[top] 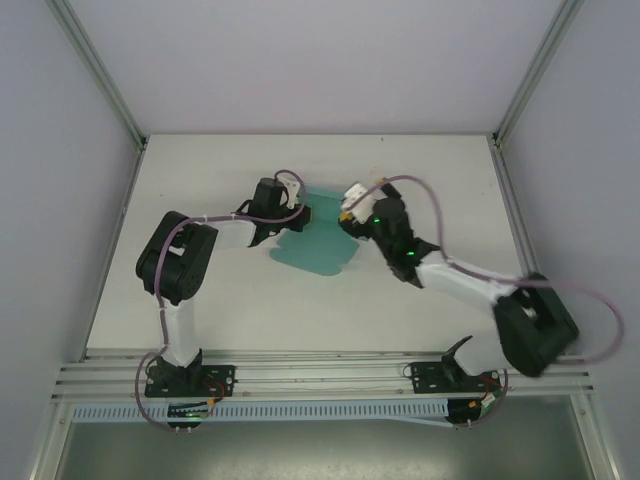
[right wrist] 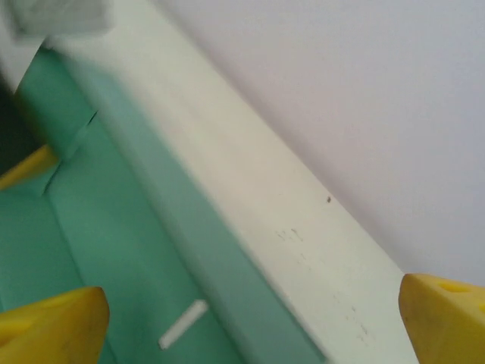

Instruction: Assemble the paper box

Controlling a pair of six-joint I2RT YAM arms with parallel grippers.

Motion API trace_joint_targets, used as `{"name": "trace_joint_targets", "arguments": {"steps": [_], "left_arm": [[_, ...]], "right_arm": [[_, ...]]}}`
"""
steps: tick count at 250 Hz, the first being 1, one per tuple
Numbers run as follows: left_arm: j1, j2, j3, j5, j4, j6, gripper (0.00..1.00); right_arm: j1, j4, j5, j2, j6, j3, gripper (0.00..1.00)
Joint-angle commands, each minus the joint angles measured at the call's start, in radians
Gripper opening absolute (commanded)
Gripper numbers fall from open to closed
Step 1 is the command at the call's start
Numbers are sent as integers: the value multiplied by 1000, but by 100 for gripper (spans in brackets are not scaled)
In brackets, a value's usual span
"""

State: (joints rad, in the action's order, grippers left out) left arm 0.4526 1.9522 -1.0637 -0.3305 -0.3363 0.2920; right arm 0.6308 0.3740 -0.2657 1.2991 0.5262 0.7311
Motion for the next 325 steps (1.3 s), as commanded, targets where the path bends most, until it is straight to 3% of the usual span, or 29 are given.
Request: {"name": "trace_joint_targets", "arguments": {"steps": [1,29,67,117,183,233,286,325], "left_arm": [[-12,-68,33,-148,-89,75,0],[-14,-82,36,-227,-105,101,0],[-14,-68,20,-295,-94,106,0],[-12,-72,33,-346,-99,67,0],[-11,-97,46,-248,-19,-19,0],[-11,-100,48,-274,-48,7,0],[-11,-96,28,-315,-59,21,0],[-11,-107,26,-329,-68,20,0]], "right_arm": [[-89,-208,264,-172,-302,-61,99],[-159,-197,464,-261,-380,-150,97],[-166,-225,600,-269,-423,-134,96],[-166,-184,547,-217,-496,-85,81],[-166,-200,502,-193,-525,-42,79],[-166,-196,549,-174,-561,-45,42],[-165,-218,622,-133,-541,-23,40],[-166,-231,643,-118,-527,-4,14]]}}
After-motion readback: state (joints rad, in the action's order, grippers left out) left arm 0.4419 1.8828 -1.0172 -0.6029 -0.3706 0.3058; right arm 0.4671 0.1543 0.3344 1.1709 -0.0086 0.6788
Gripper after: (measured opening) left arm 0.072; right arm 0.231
